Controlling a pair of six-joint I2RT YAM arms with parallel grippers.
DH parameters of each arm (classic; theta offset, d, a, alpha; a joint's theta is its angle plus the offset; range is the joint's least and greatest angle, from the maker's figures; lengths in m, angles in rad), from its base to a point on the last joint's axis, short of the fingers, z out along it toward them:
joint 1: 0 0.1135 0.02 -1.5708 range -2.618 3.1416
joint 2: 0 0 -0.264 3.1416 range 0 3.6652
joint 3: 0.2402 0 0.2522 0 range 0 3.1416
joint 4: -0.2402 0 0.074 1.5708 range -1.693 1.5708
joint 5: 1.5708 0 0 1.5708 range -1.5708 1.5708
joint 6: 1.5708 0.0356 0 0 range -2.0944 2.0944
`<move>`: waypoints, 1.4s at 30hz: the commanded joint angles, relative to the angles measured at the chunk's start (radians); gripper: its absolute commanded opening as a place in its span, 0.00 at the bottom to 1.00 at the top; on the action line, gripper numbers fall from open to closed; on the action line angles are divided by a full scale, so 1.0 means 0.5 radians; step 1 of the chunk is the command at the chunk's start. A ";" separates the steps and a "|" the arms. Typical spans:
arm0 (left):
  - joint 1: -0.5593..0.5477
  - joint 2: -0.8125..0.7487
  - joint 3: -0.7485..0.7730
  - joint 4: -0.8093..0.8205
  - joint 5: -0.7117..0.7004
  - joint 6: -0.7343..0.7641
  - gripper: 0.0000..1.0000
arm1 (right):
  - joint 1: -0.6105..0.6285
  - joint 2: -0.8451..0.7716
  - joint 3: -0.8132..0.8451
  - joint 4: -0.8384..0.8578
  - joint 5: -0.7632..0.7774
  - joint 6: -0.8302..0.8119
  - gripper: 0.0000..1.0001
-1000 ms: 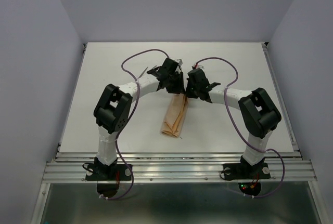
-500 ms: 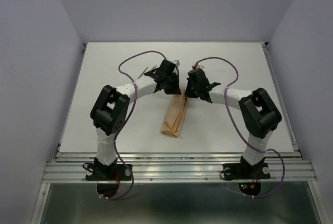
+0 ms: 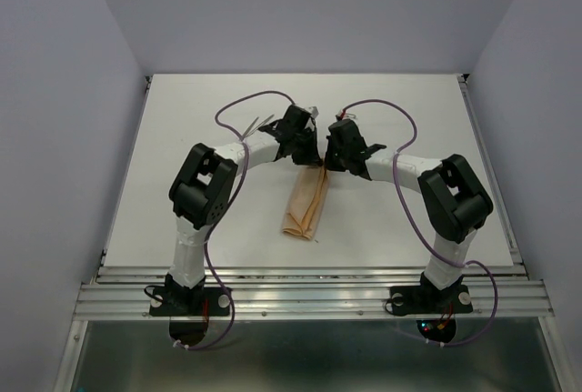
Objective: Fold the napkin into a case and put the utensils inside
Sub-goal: Stuff the top corner of the smaller-rectangle-folded napkin into the folded napkin.
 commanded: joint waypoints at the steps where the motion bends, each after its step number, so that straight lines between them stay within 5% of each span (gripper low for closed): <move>1: -0.008 0.042 0.060 0.054 0.082 -0.020 0.00 | -0.013 -0.098 -0.002 0.095 -0.011 0.008 0.01; 28: -0.054 0.287 0.069 0.079 0.104 -0.045 0.00 | -0.013 -0.159 0.016 0.101 -0.229 -0.013 0.01; 42: -0.057 0.129 0.002 0.094 0.119 -0.033 0.00 | -0.031 -0.177 -0.057 0.101 -0.161 -0.016 0.01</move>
